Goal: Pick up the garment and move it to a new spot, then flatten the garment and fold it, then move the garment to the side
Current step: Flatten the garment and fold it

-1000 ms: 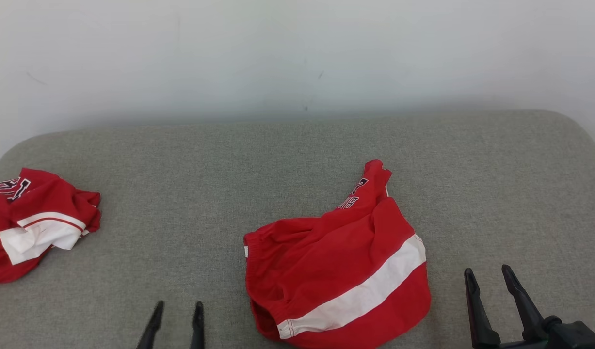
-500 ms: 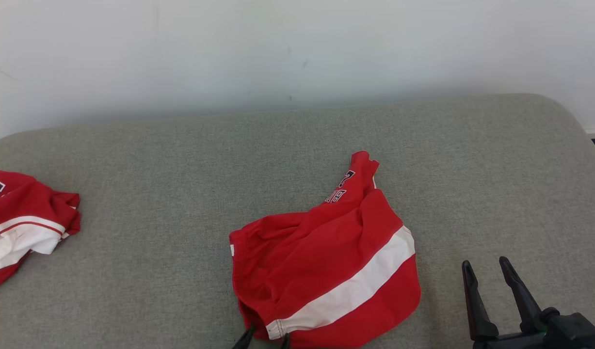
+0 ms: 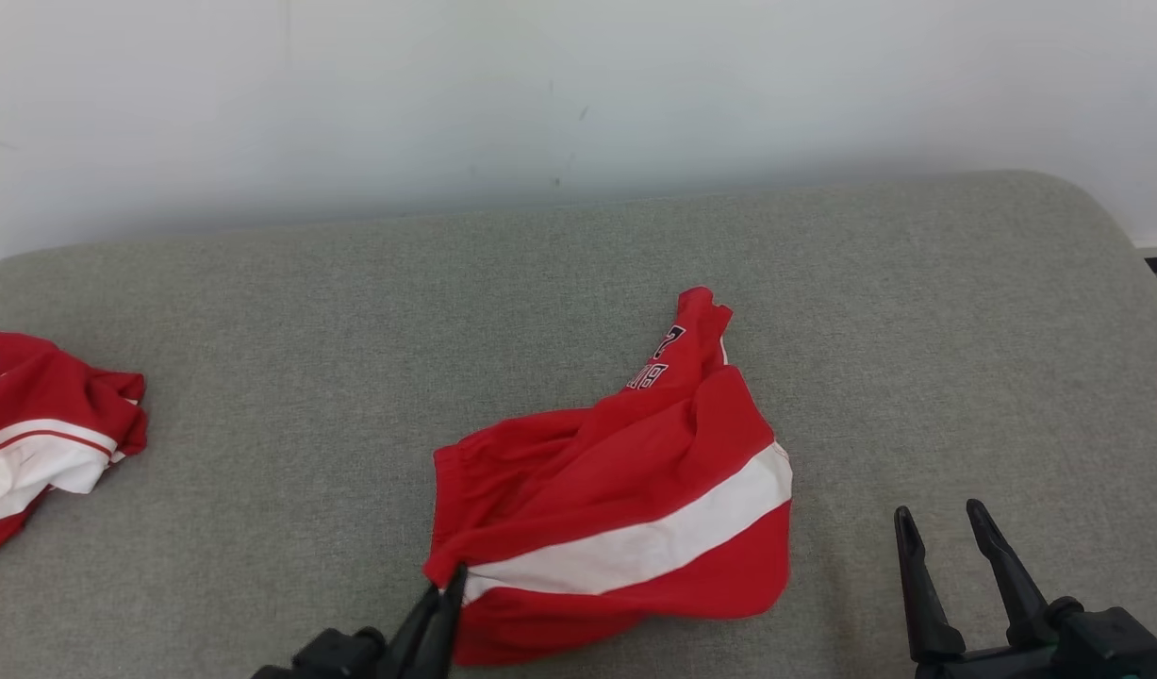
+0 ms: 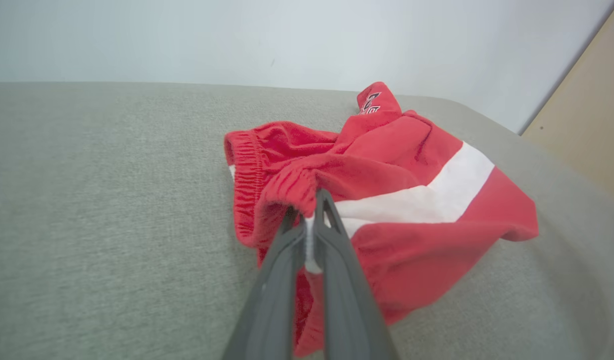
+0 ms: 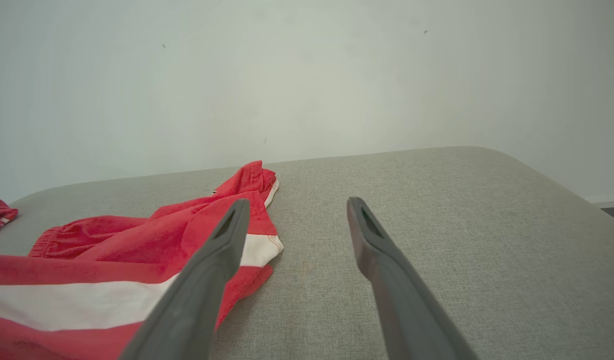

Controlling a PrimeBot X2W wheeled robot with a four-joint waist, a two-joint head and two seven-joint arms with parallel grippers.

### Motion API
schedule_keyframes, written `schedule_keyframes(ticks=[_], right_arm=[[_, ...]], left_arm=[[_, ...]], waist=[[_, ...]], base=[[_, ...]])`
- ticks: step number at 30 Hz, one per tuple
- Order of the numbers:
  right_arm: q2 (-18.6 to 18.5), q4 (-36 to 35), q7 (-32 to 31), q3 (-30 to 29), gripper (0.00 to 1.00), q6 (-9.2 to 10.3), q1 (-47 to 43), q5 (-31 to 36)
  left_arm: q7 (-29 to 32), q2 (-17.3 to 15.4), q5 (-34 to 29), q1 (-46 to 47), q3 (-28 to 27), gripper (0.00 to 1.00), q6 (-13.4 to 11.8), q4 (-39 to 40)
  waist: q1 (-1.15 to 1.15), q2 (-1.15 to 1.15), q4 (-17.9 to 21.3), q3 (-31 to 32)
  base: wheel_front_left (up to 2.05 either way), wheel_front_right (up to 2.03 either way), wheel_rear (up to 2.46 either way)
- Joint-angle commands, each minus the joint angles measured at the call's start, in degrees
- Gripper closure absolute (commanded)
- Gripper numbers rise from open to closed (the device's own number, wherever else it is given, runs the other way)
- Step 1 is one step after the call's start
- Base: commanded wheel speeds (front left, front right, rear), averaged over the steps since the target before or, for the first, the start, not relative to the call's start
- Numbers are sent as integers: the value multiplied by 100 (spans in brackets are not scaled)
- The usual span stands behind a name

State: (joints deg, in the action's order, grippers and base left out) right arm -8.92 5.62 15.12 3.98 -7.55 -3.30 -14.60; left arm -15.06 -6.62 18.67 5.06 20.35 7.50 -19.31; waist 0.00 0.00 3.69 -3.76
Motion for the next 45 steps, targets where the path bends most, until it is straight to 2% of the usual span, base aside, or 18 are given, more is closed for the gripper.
schedule_keyframes(ticks=[1, 7, 12, 13, 14, 24, 30, 45], right_arm=[[9, 9, 3, -11, 0, 13, 37, -28], [3, 149, 3, 6, 0, 13, 22, -46], [-4, 285, 3, 20, 0, 13, 28, -50], [-4, 302, 3, 17, 0, 13, 19, -51], [-1, 316, 3, 15, 0, 13, 11, -54], [-58, 322, 3, 13, 0, 13, 59, -50], [-101, 333, 3, 51, 0, 13, 84, -71], [-20, 318, 3, -34, 0, 13, -125, -16]], left_arm=[[-17, -47, -56, 80, -56, 100, -7, 53], [-17, -361, -139, -109, -569, 100, -10, 286], [-17, -335, -34, -295, -639, 100, -9, 138], [-18, -302, -15, -312, -631, 74, -8, 121], [-18, -285, -23, -335, -629, 0, -8, 110], [-17, -2, -289, -656, -1426, 0, -107, 755], [-17, 124, -589, -885, -1967, 0, -273, 1357], [-17, 251, -803, -1209, -2378, 0, -107, 1545]], waist=[[0, 0, -32, 2], [0, 0, -118, 12], [0, 0, -129, 53], [0, 0, -135, 68], [0, 0, -141, 80], [0, 0, -319, 257], [0, 0, -375, 360], [0, 0, -391, 409]], base=[[0, 0, 0], [0, 0, 0], [0, 0, 0], [0, 0, 0], [0, 0, 0], [0, 0, 0], [0, 0, 0], [0, 0, 0]])
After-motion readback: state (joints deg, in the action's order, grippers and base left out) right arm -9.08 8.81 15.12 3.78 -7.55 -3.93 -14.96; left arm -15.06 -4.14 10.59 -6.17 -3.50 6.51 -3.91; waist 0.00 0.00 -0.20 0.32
